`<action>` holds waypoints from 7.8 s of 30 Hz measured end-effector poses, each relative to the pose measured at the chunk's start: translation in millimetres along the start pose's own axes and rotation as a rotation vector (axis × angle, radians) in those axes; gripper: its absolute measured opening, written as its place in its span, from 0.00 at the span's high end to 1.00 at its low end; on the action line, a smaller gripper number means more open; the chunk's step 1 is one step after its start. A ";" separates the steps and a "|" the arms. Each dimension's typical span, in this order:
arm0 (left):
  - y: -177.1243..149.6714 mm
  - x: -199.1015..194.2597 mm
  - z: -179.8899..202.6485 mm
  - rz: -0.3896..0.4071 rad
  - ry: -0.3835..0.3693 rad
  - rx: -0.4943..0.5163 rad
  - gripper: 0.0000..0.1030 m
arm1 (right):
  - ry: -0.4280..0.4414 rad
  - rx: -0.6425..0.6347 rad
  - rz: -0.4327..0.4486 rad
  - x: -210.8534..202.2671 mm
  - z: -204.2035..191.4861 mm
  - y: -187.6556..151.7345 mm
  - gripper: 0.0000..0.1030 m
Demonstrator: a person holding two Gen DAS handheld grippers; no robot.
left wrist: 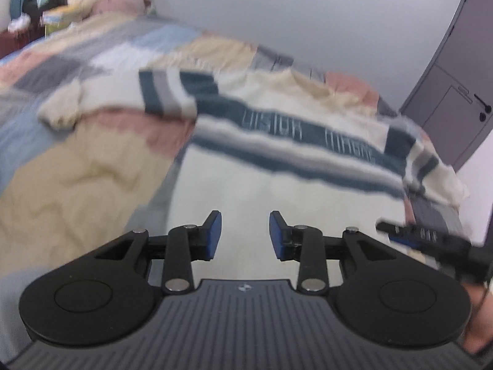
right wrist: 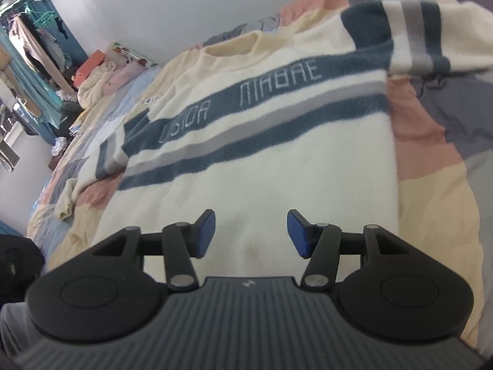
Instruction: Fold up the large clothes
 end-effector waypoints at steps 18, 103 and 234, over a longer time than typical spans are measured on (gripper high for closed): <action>33.6 133.8 76.6 0.057 -0.165 0.075 0.62 | -0.101 -0.067 0.138 7.2 12.9 27.5 0.46; 11.4 209.9 61.6 -0.028 -0.209 0.006 0.46 | -0.327 0.237 0.830 -75.0 367.0 289.9 0.89; 145.0 151.6 -268.0 0.344 0.597 -0.192 0.46 | 0.006 -0.441 -0.086 78.6 -23.5 16.7 0.34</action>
Point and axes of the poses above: each gripper's, at about its wrist camera, not at the fingertips, and x roughly the way its jaws point, z to its right, y to its top, the point moved 5 cm from there along x, roughly the way its jaws point, and after that the axes turned 4 degrees about z, right-handed, at the moved point
